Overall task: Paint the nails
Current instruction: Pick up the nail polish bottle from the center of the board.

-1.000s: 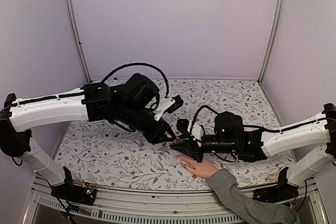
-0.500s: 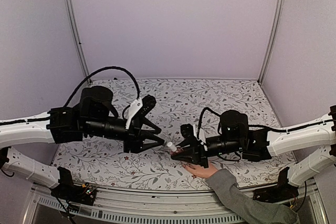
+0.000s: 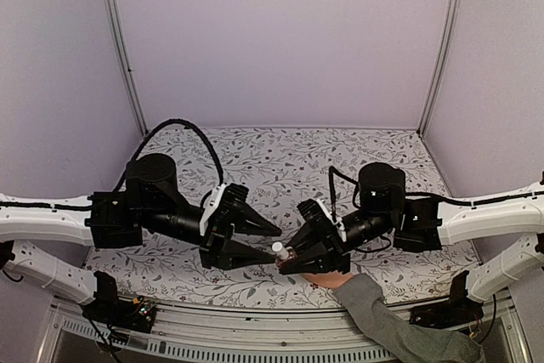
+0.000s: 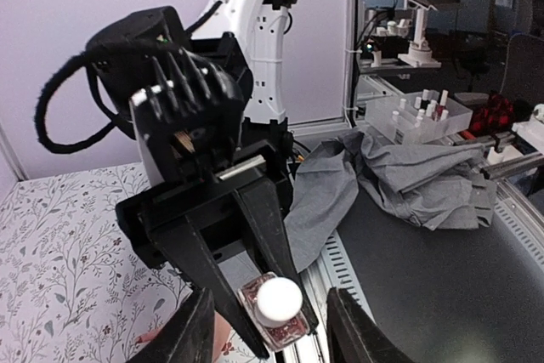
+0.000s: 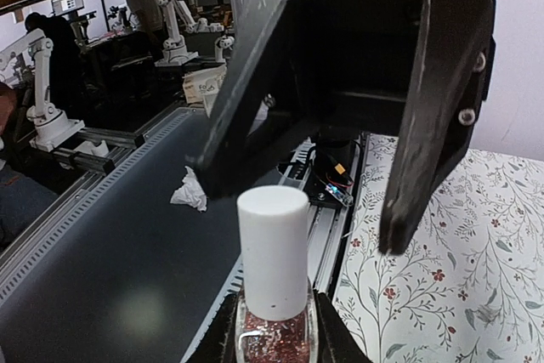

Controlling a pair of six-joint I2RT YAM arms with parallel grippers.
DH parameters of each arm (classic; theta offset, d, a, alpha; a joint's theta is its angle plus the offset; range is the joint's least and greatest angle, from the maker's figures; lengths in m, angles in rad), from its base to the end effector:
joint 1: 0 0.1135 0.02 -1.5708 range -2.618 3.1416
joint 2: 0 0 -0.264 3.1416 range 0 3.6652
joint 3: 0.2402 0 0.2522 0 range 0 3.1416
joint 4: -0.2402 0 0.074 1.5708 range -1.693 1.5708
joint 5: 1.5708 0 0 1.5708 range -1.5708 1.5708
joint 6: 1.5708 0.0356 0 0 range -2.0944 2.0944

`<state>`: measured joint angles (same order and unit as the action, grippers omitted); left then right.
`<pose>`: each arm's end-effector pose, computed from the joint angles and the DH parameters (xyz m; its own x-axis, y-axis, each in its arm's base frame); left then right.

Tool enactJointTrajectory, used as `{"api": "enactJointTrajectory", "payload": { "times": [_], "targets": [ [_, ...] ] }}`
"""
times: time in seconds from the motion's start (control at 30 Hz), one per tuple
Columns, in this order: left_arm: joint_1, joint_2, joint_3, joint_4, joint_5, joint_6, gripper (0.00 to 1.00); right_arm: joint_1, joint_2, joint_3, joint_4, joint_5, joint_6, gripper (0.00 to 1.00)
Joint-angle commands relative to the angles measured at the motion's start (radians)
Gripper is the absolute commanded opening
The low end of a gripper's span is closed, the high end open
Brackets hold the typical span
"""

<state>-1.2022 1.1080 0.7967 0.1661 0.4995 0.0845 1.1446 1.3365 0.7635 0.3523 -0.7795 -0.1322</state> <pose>0.0770 -0.2467 0.3166 0.0316 0.1239 -0.9918 0.9905 -0.1368 0.0145 0.0988 0.2780 0.2662 0.0330 -0.1540 -0.9875 -0.9350 -0.3539 0.0239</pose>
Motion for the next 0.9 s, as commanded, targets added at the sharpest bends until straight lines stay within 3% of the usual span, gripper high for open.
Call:
{"api": "enactJointTrajectory", "payload": {
  "times": [0.0, 0.57, 0.7, 0.87],
  "targets": [
    [-0.030, 0.042, 0.033, 0.050, 0.069, 0.072, 0.45, 0.003, -0.002, 0.042, -0.014, -0.090, 0.020, 0.05],
    [-0.046, 0.052, 0.036, 0.057, 0.022, 0.090, 0.17, 0.003, 0.032, 0.075, -0.030, -0.128, 0.026, 0.03],
    [-0.046, 0.052, 0.036, 0.057, -0.019, 0.071, 0.07, -0.012, 0.034, 0.081, -0.032, -0.057, 0.051, 0.00],
    [-0.045, 0.031, 0.010, 0.094, -0.166, 0.029, 0.00, -0.053, 0.015, 0.055, -0.012, 0.070, 0.091, 0.00]
  ]
}}
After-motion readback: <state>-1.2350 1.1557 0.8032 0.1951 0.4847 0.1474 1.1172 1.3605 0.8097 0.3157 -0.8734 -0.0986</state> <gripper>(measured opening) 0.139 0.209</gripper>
